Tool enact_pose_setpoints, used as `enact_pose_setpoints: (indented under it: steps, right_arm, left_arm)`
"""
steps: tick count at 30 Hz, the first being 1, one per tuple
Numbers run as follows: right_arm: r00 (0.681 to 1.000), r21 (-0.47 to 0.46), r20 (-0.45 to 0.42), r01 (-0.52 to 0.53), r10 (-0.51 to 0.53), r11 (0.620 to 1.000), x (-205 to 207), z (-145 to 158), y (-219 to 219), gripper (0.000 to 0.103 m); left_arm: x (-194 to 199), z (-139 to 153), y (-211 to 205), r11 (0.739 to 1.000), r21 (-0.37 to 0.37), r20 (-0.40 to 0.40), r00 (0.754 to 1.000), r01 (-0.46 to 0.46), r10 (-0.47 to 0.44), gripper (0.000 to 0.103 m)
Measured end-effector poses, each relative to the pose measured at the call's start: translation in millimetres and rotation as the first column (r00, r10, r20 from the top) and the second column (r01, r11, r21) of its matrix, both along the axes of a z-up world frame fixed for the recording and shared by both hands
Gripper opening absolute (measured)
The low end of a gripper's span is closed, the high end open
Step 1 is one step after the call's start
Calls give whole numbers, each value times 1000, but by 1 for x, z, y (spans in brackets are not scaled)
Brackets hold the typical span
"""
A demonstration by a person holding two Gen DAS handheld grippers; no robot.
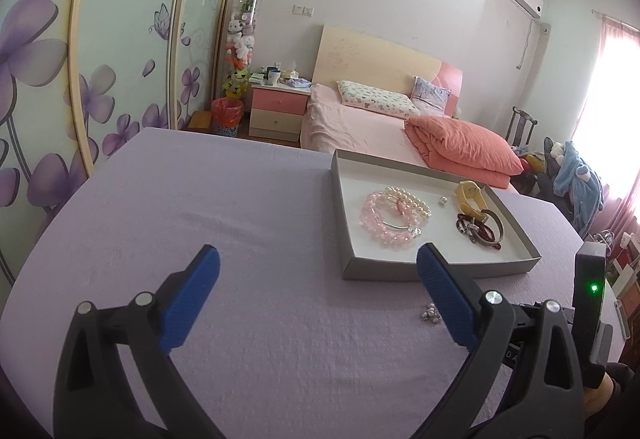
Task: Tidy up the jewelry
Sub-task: 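Close the right tool on the pearl earring while the left tool grasps the silver flower earring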
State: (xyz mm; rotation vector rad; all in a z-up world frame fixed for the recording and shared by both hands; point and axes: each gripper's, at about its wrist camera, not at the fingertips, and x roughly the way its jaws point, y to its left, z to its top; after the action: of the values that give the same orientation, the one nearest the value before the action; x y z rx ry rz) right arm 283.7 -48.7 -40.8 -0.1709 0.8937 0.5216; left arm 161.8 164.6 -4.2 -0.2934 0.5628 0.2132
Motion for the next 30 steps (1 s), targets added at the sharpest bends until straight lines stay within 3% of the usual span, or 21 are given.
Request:
enact_pose_setpoints:
  steps: [6,13,25,27,30]
  right_arm:
    - [1000,-15,6,-3,3,1000,-1,0,2,20]
    - [1000,-10,3,-6,6,1000,-3,0,-4,17]
    - [994,57,6,105,-106,993,7,12,-63,16]
    - [992,74,6,124,-125,990,11,14,-73,16]
    - [989,90,5,145,-146,985,15,15,-85,16]
  left_arm:
    - [1,-3,-1,1000,-5,-9,1000,-6,6,99]
    - [7,-11,-10,1000,-8,-42,999,20,-20,99]
    - [36,-42,-77,984,21,-169,971,177,-171,98]
    - [43,-49,-93,979,45,-203,961,199,-186,96]
    - [54,-56,-112,972,66,-241,948,227,-205,84]
